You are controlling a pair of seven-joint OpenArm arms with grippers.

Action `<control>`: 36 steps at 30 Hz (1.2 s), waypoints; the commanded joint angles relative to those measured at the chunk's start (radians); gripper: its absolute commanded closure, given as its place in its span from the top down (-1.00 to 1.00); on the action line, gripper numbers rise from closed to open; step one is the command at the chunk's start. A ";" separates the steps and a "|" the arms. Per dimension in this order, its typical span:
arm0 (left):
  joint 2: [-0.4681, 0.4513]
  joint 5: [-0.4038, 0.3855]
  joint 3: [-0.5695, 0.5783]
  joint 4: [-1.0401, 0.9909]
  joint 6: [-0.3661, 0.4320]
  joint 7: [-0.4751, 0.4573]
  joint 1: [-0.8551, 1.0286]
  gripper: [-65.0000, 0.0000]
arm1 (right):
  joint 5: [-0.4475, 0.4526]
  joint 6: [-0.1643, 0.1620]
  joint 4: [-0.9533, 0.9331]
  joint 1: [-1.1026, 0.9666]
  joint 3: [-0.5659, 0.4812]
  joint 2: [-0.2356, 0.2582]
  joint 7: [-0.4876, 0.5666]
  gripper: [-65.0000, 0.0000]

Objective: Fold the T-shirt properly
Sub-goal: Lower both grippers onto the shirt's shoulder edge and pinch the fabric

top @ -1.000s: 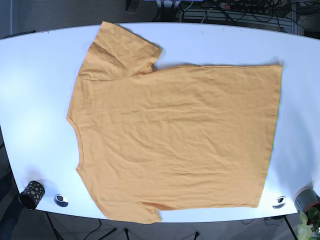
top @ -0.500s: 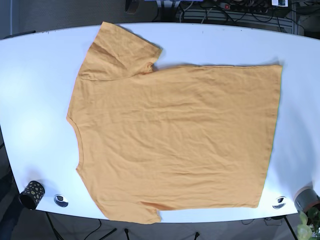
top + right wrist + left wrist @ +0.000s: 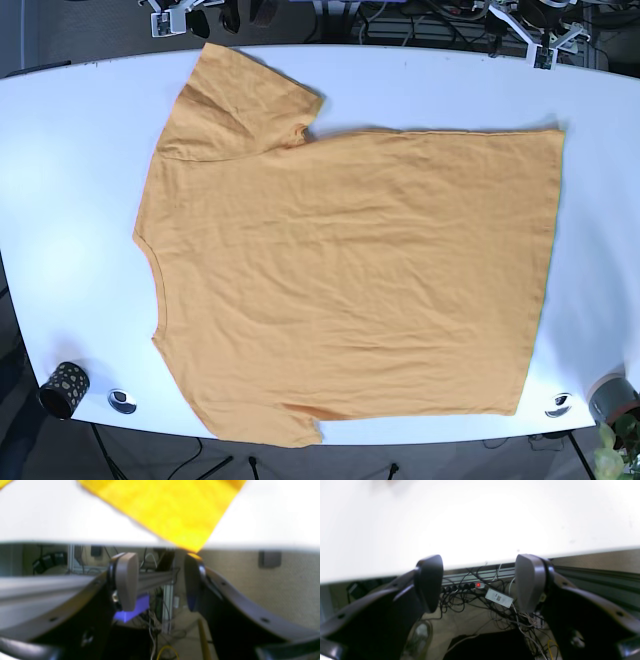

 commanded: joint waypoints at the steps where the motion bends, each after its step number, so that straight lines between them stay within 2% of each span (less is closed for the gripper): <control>1: -0.004 -0.013 -0.008 0.015 -0.033 -0.015 -0.015 0.28 | 0.029 0.007 0.025 0.007 0.005 0.001 0.020 -0.13; 5: -0.004 -0.013 -0.037 0.015 -0.088 -0.015 -0.071 0.28 | 0.041 0.007 0.025 0.050 0.005 0.001 0.020 -0.13; 16: -0.004 -0.013 -0.080 0.015 -0.088 -0.015 -0.177 0.30 | 0.043 0.003 0.024 0.175 0.007 -0.001 0.012 -0.09; 19: -0.004 -0.016 -0.080 0.015 -0.088 -0.015 -0.183 0.41 | 0.045 -0.001 0.024 0.186 0.007 -0.001 0.012 0.09; 20: -0.004 -0.016 -0.080 0.014 -0.088 -0.015 -0.183 0.50 | 0.045 -0.001 0.024 0.192 0.007 -0.001 0.012 0.20; 23: -0.006 -0.018 -0.079 0.012 -0.088 -0.015 -0.199 0.69 | 0.045 0.001 0.019 0.201 0.007 -0.002 0.012 0.34; 25: -0.006 -0.045 -0.080 0.012 -0.088 -0.014 -0.211 0.77 | 0.048 0.001 0.013 0.204 0.007 -0.004 0.012 0.35; 28: -0.023 -0.128 -0.087 0.000 -0.088 -0.012 -0.212 0.80 | 0.124 0.003 -0.007 0.223 0.025 -0.009 -0.006 0.37; 32: -0.074 -0.236 -0.111 -0.008 -0.088 0.088 -0.217 0.80 | 0.230 0.009 -0.024 0.258 0.108 -0.007 -0.095 0.37; 33: -0.080 -0.260 -0.119 -0.008 -0.088 0.111 -0.219 0.80 | 0.247 0.016 -0.028 0.263 0.122 -0.005 -0.113 0.36; 36: -0.110 -0.355 -0.149 -0.008 -0.088 0.166 -0.219 0.80 | 0.304 0.087 -0.045 0.284 0.178 -0.001 -0.164 0.35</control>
